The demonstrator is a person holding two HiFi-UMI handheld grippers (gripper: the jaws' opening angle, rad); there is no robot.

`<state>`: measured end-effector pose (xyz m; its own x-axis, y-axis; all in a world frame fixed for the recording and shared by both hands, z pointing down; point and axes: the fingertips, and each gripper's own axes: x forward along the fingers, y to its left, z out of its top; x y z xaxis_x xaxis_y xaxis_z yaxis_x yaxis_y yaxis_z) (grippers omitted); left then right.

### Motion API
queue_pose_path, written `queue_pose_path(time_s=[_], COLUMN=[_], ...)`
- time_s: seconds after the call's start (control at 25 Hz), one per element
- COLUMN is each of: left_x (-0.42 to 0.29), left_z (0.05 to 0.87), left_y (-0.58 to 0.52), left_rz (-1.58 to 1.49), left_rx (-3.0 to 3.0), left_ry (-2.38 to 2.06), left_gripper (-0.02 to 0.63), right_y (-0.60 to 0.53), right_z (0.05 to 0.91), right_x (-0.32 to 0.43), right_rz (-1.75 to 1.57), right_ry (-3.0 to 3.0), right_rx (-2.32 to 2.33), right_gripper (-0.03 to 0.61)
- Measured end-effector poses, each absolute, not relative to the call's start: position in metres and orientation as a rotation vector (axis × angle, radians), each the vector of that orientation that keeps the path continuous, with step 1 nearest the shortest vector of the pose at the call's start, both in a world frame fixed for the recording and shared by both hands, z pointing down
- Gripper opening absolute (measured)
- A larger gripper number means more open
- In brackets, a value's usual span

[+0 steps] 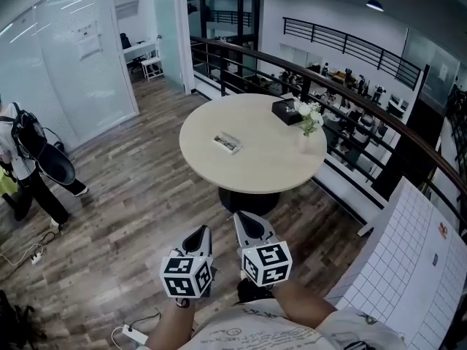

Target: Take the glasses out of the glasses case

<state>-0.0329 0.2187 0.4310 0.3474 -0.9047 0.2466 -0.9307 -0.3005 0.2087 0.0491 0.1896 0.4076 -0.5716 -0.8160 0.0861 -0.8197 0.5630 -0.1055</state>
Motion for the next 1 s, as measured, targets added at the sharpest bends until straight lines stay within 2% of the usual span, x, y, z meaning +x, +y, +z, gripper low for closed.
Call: queue_pose_path(time_s=[0.44,1.0], left_x=[-0.068,-0.09], left_z=[0.443,0.449], left_y=[0.184,0.076], left_rz=[0.132,0.148], left_rx=[2.272,2.276], left_ry=[-1.684,-1.682], left_gripper=[0.014,0.012], right_y=[0.139,0.027], right_z=[0.423,0.436], right_x=[0.027,0.006], right_rz=[0.237,0.282], right_ry=[-2.741,-2.727], right_rx=[1.446,1.457], right_gripper=[0.015,0.015])
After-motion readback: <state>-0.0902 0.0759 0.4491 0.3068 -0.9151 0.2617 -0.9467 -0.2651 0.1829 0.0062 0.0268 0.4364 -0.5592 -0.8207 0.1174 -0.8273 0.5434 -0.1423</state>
